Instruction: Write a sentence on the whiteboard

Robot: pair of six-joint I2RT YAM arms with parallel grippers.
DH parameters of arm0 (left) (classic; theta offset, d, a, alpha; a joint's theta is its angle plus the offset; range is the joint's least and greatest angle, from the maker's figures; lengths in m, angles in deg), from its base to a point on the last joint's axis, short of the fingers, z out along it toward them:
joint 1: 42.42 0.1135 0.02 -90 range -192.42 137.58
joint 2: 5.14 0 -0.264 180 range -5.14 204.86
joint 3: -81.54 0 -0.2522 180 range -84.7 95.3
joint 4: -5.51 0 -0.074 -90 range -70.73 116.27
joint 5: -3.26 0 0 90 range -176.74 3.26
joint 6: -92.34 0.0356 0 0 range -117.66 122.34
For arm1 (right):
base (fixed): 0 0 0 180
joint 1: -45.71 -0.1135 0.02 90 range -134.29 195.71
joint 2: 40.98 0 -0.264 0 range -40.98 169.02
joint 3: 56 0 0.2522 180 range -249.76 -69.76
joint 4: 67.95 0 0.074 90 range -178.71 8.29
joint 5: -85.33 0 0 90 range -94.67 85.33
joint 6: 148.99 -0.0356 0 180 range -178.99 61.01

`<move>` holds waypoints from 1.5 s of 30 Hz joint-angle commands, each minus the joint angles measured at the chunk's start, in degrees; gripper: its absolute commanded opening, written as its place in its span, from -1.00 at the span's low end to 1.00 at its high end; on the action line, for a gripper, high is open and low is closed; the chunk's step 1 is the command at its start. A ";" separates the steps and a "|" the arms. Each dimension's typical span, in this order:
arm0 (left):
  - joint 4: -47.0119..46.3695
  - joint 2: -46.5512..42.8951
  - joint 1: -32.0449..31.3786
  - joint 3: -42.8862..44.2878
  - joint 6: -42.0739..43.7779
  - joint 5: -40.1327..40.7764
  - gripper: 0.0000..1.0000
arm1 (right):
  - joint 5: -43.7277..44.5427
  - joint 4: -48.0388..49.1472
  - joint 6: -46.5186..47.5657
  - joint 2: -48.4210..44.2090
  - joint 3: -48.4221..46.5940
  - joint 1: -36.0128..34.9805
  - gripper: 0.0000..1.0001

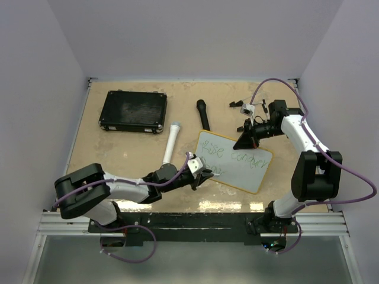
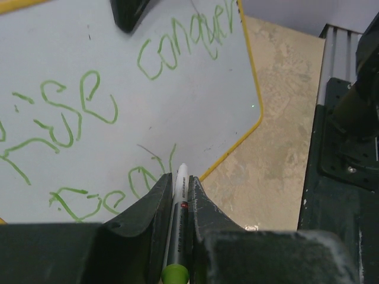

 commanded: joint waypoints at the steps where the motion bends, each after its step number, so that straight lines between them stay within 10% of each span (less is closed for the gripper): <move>1: -0.10 -4.28 0.29 -0.89 1.58 -2.82 -1.00 | 0.12 3.07 3.06 -2.23 0.35 -0.23 -1.00; 45: -4.32 8.02 -1.56 7.89 3.78 -1.06 -1.00 | 0.04 3.51 2.80 -2.06 0.52 -0.23 -1.00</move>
